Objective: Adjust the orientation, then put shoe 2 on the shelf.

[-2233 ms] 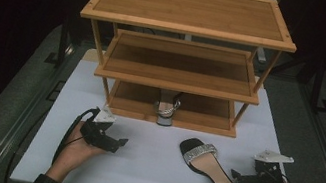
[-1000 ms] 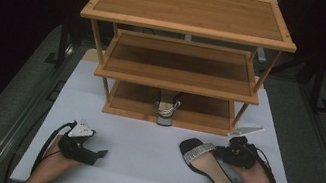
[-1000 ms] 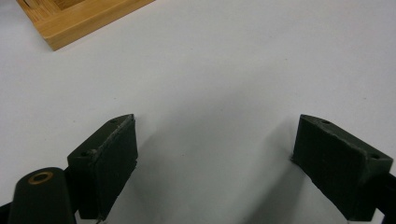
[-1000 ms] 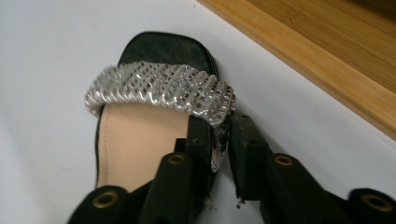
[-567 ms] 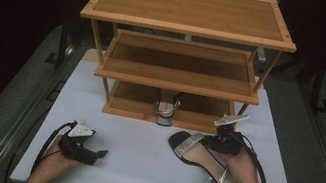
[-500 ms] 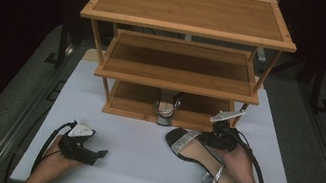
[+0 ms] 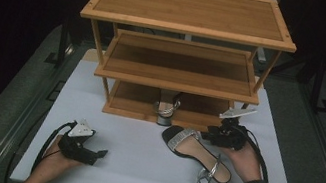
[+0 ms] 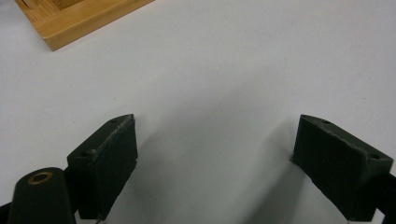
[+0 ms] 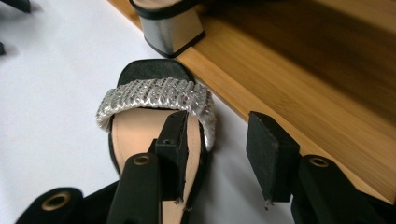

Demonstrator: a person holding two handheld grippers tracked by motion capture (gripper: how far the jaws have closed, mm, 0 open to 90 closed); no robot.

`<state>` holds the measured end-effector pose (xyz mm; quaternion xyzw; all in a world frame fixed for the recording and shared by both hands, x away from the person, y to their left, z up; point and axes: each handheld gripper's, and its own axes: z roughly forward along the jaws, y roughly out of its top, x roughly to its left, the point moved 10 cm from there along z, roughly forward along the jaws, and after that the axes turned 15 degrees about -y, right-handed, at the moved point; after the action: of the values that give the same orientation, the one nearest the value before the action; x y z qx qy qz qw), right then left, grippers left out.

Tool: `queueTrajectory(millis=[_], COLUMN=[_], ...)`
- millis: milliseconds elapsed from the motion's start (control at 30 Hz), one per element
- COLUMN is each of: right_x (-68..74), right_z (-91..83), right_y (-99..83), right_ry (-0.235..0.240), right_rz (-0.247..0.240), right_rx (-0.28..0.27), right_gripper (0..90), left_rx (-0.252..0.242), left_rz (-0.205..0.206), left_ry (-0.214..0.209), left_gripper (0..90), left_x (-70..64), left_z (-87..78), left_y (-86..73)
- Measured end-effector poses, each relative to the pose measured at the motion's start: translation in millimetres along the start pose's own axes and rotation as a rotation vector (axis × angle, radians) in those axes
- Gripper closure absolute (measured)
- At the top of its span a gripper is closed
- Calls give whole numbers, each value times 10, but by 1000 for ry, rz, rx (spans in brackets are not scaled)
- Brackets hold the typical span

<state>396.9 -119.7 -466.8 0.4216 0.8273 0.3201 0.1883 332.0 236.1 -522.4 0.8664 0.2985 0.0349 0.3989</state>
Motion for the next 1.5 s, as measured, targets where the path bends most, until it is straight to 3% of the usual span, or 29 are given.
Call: queueTrajectory(millis=[100,333,567,833,1100,1333,1500], right_x=[-50,-389,-477,-312,-92,128,256], right_z=[-105,-412,-611,-764,-904,-827,-604], right_y=[-29,-361,-710,-982,-1084,-1007,-907], right_ry=[-11,-66,-81,-17,30,69,60], right_rz=[23,91,122,119,84,51,25], right_rx=[-5,-9,4,7,-25,-23,21], right_gripper=[573,519,399,347,291,238,211], left_rx=[0,-1,-2,-2,-2,-3,-3], left_rz=[0,0,1,3,2,2,2], left_ry=[0,1,2,4,3,2,2], left_gripper=[127,127,127,127,127,127,127], left_x=[0,0,-1,-1,-1,-1,-1], left_z=[0,0,1,-1,0,1,1], left_y=[0,0,0,-2,-2,-1,-1])
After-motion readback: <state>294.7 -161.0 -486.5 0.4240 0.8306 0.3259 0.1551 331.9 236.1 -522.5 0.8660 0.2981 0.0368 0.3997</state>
